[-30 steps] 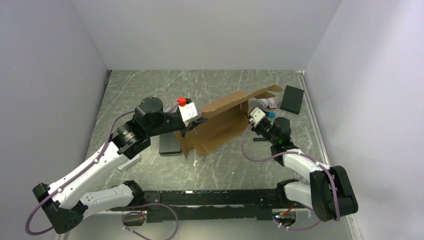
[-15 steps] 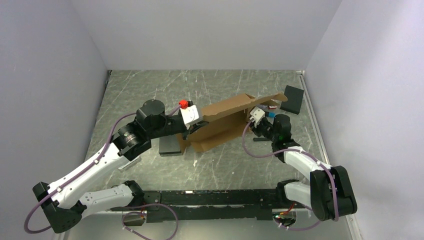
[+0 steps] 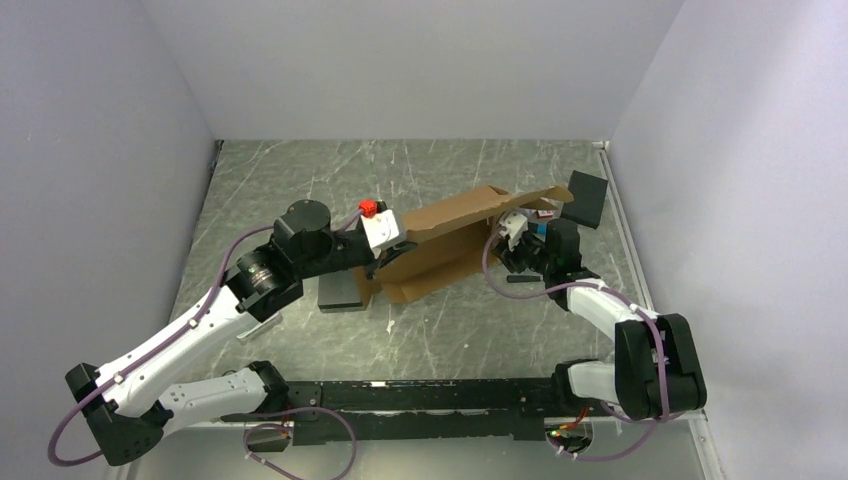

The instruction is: Fold the paper box

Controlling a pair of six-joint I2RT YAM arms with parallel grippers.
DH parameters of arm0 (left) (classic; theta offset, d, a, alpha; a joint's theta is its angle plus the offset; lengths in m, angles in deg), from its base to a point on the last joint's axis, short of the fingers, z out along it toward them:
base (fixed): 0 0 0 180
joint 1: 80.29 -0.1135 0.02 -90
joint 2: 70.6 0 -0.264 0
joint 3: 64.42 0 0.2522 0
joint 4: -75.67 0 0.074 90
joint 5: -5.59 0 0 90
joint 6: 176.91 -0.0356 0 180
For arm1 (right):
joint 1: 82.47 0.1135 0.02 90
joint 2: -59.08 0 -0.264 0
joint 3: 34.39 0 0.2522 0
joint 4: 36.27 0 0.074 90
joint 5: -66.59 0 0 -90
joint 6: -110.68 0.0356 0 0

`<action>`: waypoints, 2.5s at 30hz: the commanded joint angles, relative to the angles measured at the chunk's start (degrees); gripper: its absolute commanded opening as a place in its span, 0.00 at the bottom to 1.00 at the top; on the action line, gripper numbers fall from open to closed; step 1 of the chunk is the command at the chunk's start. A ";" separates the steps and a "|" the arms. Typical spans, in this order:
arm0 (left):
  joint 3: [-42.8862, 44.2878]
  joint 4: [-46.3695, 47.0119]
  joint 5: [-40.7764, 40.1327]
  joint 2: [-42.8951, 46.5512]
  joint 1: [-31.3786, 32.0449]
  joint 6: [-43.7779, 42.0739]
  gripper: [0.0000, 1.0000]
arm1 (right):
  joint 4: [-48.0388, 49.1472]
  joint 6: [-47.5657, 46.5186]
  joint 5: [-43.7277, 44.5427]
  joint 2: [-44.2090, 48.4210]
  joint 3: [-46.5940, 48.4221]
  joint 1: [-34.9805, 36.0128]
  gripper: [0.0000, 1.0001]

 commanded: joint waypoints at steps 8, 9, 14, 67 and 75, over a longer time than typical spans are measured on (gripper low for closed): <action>-0.89 0.96 -1.20 0.55 0.35 2.31 0.00 | -13.35 -10.59 -12.73 -1.17 6.48 -6.98 0.40; -0.81 1.08 -1.30 0.44 0.39 2.29 0.00 | -14.58 -11.59 -13.48 -1.40 6.97 -7.20 0.40; -0.93 1.43 -1.68 0.28 0.33 2.77 0.00 | -13.24 -10.56 -11.12 -2.21 6.91 -7.45 0.21; -6.49 -0.30 -3.09 7.05 0.42 3.89 0.00 | -12.68 -11.37 -9.51 0.60 5.23 -7.93 0.52; -6.71 0.19 -3.08 7.26 0.37 4.02 0.00 | -11.56 -9.57 -11.27 0.19 6.06 -8.25 0.61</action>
